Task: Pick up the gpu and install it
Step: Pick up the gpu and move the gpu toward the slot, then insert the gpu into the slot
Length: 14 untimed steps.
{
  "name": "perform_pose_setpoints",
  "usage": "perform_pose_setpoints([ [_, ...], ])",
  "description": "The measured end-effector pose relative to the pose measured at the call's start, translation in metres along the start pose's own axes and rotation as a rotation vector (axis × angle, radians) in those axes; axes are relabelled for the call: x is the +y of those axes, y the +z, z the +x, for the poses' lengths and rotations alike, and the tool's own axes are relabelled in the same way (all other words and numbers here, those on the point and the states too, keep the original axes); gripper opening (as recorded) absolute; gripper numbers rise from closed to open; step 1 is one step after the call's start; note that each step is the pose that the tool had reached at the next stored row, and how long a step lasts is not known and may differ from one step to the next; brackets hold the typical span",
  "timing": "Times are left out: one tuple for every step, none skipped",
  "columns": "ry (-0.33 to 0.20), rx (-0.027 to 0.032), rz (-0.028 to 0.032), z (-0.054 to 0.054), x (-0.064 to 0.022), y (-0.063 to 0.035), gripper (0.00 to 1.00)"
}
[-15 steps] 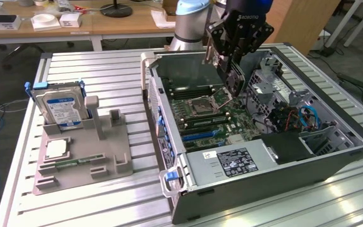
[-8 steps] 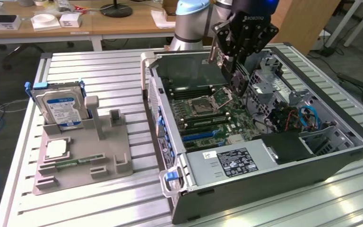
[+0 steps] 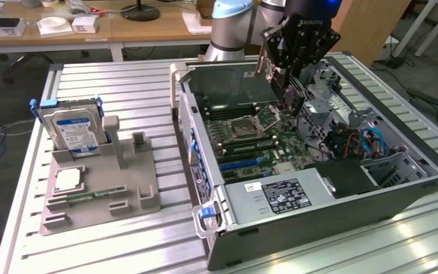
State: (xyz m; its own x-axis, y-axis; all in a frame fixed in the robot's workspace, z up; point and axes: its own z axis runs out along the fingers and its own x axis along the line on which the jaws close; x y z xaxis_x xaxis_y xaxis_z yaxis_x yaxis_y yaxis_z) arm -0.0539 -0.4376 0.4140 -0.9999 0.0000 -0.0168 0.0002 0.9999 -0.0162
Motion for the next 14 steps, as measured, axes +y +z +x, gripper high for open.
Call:
perform_pose_setpoints([
  [0.0, 0.0, 0.0, 0.0, 0.0, 0.0, 0.26],
  [0.0, 0.0, 0.0, 0.0, 0.0, 0.0, 0.26],
  [0.0, 0.0, 0.0, 0.0, 0.0, 0.0, 0.26],
  [0.0, 0.0, 0.0, 0.0, 0.0, 0.0, 0.26],
  [0.0, -0.0001, 0.0, 0.0, 0.0, 0.0, 0.26],
  [0.0, 0.0, 0.0, 0.0, 0.0, 0.0, 0.26],
  [0.0, 0.0, 0.0, 0.0, 0.0, 0.0, 0.26],
  [0.0, 0.0, 0.0, 0.0, 0.0, 0.0, 0.26],
  [0.0, 0.0, 0.0, 0.0, 0.0, 0.0, 0.26],
  [0.0, 0.0, 0.0, 0.0, 0.0, 0.0, 0.26],
  [0.0, 0.0, -0.0001, 0.0, 0.0, 0.0, 0.26],
  [-0.001, 0.0, 0.0, 0.0, 0.0, 0.0, 0.26],
  [-0.003, -0.0001, -0.0001, 0.0, 0.0, 0.0, 0.26],
  [-0.007, -0.0002, -0.0001, 0.0, 0.0, 0.0, 0.26],
])
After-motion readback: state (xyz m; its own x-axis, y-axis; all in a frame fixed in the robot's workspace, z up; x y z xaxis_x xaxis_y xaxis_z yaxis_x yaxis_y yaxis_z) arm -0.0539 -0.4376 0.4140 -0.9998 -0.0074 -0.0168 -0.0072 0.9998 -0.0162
